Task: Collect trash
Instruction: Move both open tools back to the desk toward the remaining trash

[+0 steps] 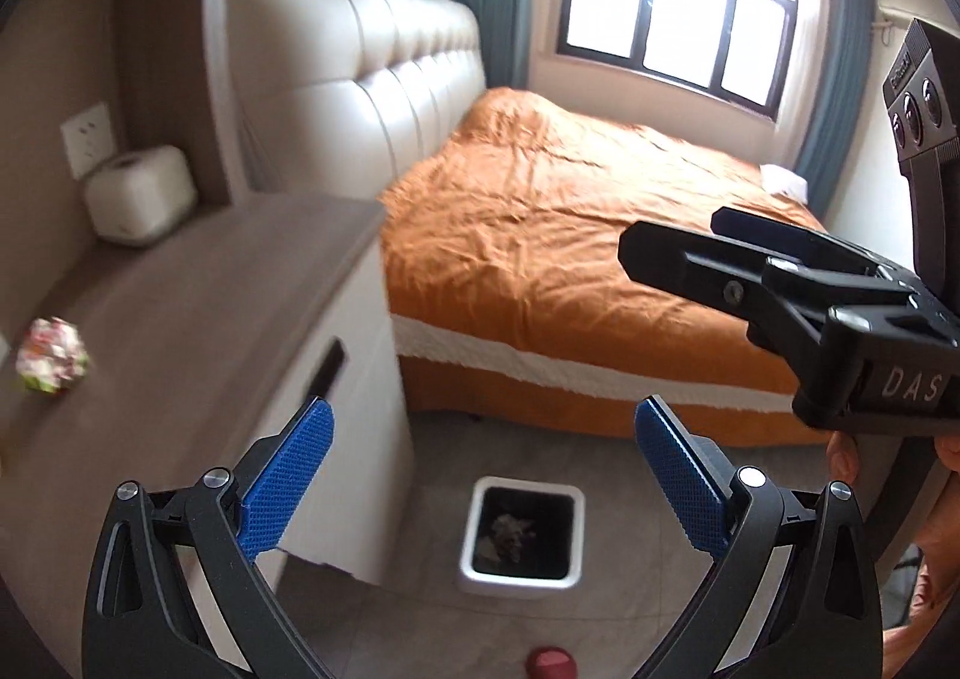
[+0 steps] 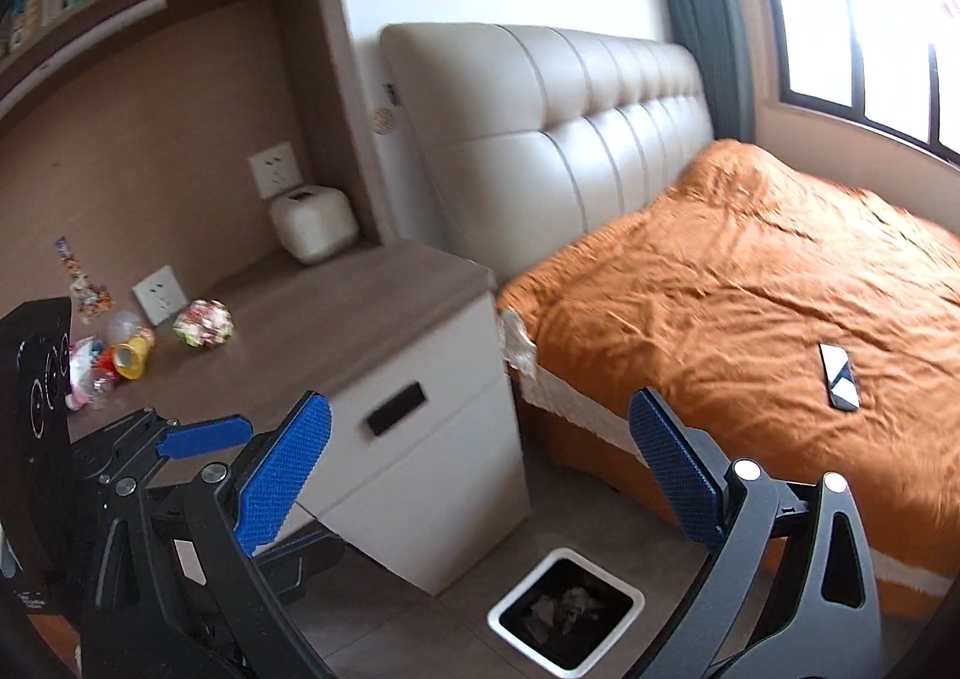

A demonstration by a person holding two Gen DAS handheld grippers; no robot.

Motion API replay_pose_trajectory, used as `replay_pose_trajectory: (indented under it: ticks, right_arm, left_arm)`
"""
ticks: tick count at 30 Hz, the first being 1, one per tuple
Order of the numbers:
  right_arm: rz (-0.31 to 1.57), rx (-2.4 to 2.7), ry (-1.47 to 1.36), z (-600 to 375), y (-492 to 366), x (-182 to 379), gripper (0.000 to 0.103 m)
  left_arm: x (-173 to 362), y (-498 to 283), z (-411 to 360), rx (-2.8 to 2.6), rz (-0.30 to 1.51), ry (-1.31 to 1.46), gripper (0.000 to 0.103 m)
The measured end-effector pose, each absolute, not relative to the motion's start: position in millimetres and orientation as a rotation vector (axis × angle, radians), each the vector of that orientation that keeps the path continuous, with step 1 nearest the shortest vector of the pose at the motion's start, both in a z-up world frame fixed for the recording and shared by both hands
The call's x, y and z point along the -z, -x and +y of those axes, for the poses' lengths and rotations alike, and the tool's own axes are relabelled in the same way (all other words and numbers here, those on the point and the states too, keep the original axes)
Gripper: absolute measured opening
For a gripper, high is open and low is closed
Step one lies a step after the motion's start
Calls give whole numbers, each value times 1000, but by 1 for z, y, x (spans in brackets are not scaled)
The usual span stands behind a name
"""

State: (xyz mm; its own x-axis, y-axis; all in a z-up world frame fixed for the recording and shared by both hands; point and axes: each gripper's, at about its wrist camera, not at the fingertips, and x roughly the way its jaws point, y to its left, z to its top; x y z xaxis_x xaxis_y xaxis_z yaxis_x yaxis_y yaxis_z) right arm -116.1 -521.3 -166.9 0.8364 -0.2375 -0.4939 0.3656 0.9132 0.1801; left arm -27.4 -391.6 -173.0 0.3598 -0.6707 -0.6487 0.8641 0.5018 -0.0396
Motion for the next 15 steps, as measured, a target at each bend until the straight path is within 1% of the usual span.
replay_pose_trajectory:
  ticks: [9, 15]
  right_arm:
    - [441, 21, -112, -463, 60, 110, 99]
    - [411, -169, -32, -417, 6, 89, 99]
  left_arm:
    - [113, 9, -319, 693, 563, -222, 98]
    - [93, -18, -256, 465, 534, -232, 98]
